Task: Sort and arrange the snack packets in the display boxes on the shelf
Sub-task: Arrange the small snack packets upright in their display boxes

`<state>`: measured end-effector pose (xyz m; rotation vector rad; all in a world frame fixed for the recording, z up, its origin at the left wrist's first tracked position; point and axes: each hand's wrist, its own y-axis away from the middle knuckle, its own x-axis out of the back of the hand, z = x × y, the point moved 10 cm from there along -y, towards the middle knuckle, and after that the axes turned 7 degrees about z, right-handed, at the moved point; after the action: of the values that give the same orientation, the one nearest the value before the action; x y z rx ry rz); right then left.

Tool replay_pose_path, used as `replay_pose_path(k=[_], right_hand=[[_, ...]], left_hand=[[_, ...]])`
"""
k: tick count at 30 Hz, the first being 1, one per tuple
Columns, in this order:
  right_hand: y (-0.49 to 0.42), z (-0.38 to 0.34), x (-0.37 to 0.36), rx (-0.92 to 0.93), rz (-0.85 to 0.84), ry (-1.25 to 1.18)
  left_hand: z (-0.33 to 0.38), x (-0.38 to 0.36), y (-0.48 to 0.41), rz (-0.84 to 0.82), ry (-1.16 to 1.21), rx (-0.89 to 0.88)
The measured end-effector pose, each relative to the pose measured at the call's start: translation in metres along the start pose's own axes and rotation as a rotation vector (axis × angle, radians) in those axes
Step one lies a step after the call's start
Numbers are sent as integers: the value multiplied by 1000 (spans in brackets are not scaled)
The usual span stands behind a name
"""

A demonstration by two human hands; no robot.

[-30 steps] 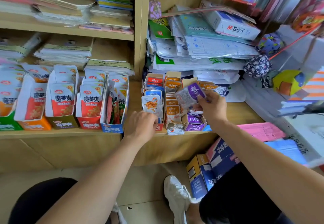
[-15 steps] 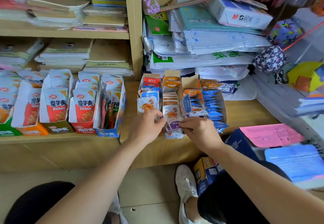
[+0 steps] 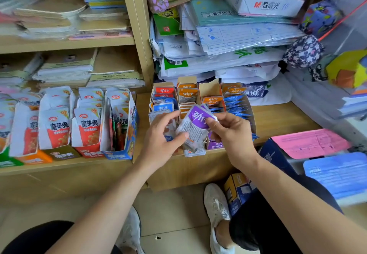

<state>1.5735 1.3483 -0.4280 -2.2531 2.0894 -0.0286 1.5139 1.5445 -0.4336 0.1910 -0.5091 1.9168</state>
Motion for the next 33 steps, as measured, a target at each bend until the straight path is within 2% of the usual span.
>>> replay_pose_path(k=[2, 6, 8, 11, 13, 14, 17, 20, 25, 29, 31, 33], right_hand=[[2, 4, -2, -59, 8, -41], [4, 19, -5, -186, 46, -43], [4, 27, -9, -253, 36, -90], [9, 35, -21, -400, -65, -223], [13, 37, -29, -466, -152, -265], [13, 37, -30, -468, -170, -264], [4, 26, -20, -296, -100, -164], [1, 18, -13, -176, -34, -13], [2, 23, -20, -175, -131, 35], [-2, 13, -12, -158, -172, -79], [-11, 5, 6, -147, -78, -105], [-27, -4, 42, -87, 125, -77]], left_hand=[[10, -2, 3, -8, 28, -27], [29, -12, 12, -11, -266, -242], [23, -18, 14, -25, -293, -233], [18, -20, 11, -7, -229, -196], [12, -23, 7, -45, -33, -67], [5, -25, 5, -60, 129, 61], [-18, -31, 13, -17, 584, 526], [-21, -39, 17, -46, 718, 654], [-17, -43, 16, -83, 613, 605], [4, -44, 5, -138, 428, 379], [12, -44, -3, -127, 370, 305], [14, -37, -16, -48, 191, 187]])
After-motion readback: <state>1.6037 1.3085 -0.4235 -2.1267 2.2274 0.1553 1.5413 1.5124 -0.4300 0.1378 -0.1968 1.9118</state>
